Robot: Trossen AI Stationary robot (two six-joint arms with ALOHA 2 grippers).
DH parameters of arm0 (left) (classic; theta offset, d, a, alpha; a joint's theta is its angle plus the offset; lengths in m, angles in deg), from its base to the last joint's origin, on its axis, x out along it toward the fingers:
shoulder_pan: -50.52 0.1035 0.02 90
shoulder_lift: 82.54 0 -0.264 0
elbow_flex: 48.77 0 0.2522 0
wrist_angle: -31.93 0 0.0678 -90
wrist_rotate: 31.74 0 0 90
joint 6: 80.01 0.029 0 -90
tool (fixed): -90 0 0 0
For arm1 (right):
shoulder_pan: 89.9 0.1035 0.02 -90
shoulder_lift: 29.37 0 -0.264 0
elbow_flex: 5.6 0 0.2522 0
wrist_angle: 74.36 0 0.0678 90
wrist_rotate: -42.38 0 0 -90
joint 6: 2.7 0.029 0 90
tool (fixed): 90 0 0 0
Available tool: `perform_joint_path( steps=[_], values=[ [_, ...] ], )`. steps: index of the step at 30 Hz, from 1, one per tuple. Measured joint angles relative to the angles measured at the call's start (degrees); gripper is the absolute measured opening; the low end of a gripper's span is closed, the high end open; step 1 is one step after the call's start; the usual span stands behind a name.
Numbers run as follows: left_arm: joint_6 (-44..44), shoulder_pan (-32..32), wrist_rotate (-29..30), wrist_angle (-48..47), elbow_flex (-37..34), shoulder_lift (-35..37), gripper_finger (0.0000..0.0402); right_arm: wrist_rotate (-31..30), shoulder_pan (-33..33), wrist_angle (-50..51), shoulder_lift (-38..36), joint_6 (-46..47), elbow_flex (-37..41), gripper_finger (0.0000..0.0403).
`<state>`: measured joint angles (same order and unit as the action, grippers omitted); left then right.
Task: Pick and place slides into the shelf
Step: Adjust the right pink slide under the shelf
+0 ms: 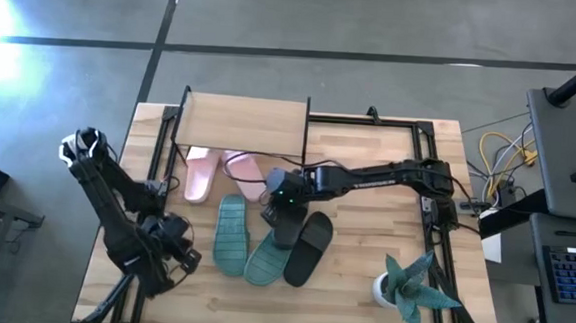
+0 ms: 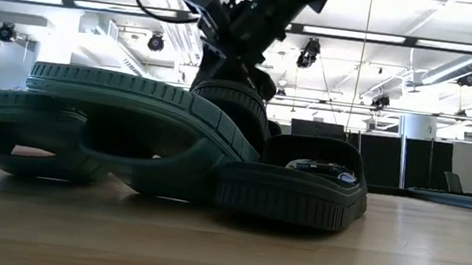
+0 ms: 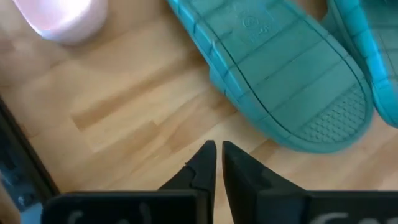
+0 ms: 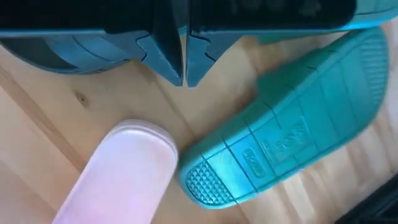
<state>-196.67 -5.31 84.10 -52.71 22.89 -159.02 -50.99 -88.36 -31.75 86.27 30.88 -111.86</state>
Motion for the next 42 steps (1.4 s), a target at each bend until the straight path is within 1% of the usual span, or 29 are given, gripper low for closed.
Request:
perform_joint_path(
  steps=[2, 3, 5, 7, 8, 9, 12, 14, 17, 20, 22, 25, 27, 30, 33, 38, 42],
  values=[
    [-0.1, 0.0, 2.7, -3.7, 0.7, -1.7, 0.0013, -2.0, 0.1, -0.9, 0.1, 0.0, 1.0, 0.0012],
    [0.0, 0.0, 5.1, -5.3, 0.7, -2.6, 0.0013, -3.5, 0.4, -0.9, 0.1, 0.0, 1.0, 0.0012],
    [3.1, 0.6, 12.8, -5.6, 0.6, -4.1, 0.0013, -6.8, 0.8, -0.9, -0.1, 0.0, 0.7, 0.0012],
    [10.7, 1.7, 20.1, -4.0, 0.5, -5.4, 0.0013, -9.9, 1.5, -0.7, -1.0, -0.1, 0.1, 0.0012],
    [15.7, 2.4, 22.0, -2.5, 0.5, -5.9, 0.0013, -11.7, 1.8, -0.6, -2.0, -0.1, -0.2, 0.0012],
    [20.6, 3.3, 22.6, -0.8, 0.5, -6.3, 0.0013, -13.8, 2.2, -0.3, -3.1, -0.1, -0.6, 0.0012],
    [33.6, 6.7, 21.6, 3.6, 0.1, -7.4, 0.0013, -21.7, 3.4, 0.4, -7.6, 1.0, -1.0, 0.0012],
    [39.0, 9.2, 21.6, 5.2, -0.2, -7.6, 0.0013, -26.3, 4.0, 1.1, -11.0, 2.6, -1.0, 0.0012],
    [43.3, 13.8, 22.6, 5.2, -0.6, -7.0, 0.0013, -29.4, 4.2, 3.3, -15.9, 3.5, -0.9, 0.0012],
    [49.8, 19.7, 22.5, 9.0, -1.8, -4.7, 0.0013, -31.3, 4.3, 5.9, -20.4, 4.7, -0.9, 0.0012],
    [56.5, 24.2, 19.9, 15.7, -2.9, -3.0, 0.0013, -32.9, 4.4, 8.0, -23.1, 6.1, -0.8, 0.0012],
    [67.4, 31.0, 12.2, 26.7, -4.4, -0.6, 0.0013, -35.2, 4.6, 10.7, -25.8, 6.5, -0.6, 0.0012],
    [71.9, 34.9, 9.1, 31.7, -4.5, -0.4, 0.0013, -35.9, 4.6, 12.8, -26.7, 6.5, -0.5, 0.0012],
    [75.3, 39.1, 8.8, 32.4, -3.9, -1.3, 0.0012, -35.9, 4.6, 16.0, -27.1, 7.6, -0.5, 0.0012],
    [80.3, 42.2, 7.0, 32.9, -3.4, -3.0, 0.0005, -35.8, 4.6, 19.4, -26.6, 9.9, -0.5, 0.0012],
    [88.7, 44.6, 5.4, 33.0, -2.6, -7.8, 0.0001, -35.7, 4.6, 22.5, -24.7, 10.6, -0.3, 0.0012],
    [90.5, 46.0, 4.5, 33.3, -1.8, -12.5, 0.0001, -35.7, 4.6, 22.9, -23.8, 10.8, -0.3, 0.0012]
  ],
)
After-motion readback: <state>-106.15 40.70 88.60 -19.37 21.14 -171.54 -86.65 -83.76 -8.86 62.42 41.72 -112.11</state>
